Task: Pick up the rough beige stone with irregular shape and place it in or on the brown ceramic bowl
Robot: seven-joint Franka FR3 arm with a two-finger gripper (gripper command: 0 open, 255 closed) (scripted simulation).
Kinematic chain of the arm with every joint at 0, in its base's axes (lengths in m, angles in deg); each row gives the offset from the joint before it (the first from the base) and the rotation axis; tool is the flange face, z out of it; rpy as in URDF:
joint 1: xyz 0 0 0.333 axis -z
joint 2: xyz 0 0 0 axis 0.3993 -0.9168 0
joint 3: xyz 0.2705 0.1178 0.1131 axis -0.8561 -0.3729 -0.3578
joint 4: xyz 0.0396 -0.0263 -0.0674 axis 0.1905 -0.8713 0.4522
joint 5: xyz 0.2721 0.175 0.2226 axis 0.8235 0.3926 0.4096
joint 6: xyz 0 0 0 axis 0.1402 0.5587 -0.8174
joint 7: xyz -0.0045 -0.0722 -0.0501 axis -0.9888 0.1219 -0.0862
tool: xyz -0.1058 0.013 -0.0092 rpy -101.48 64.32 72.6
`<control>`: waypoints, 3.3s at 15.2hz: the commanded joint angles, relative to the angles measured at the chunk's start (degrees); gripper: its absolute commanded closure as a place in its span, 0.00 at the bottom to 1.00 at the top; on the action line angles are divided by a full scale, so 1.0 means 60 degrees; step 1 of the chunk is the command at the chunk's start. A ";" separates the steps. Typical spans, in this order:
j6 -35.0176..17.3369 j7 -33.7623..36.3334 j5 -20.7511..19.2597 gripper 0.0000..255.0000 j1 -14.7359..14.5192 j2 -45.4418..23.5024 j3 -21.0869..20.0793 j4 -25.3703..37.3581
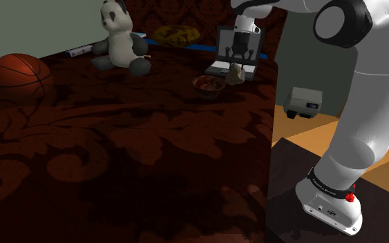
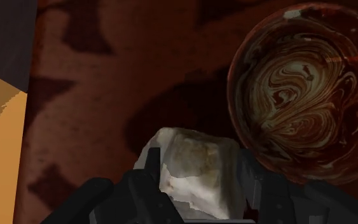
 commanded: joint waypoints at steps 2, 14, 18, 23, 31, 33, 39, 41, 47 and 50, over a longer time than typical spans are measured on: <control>0.0381 0.0056 -0.0002 1.00 0.0030 0.0003 0.0010 0.0383; 0.1098 0.1407 0.0196 1.00 -0.0645 -0.0373 -0.0430 0.1740; 0.1193 0.2223 0.0320 1.00 -0.1105 -0.0788 -0.0714 0.2428; 0.0845 0.2544 0.0357 1.00 -0.1375 -0.0958 -0.0845 0.2334; -0.0226 0.2324 0.0334 1.00 -0.1470 -0.0811 -0.0846 0.1093; -0.0479 0.2270 0.0337 1.00 -0.1487 -0.0804 -0.0848 0.0828; -0.0799 0.2201 0.0345 1.00 -0.1507 -0.0809 -0.0852 0.0505; -0.0799 0.2201 0.0345 1.00 -0.1507 -0.0810 -0.0852 0.0506; -0.0798 0.2201 0.0345 0.00 -0.1507 -0.0809 -0.0852 0.0505; -0.0455 0.2225 0.0345 0.00 -0.1448 -0.0876 -0.0835 0.0911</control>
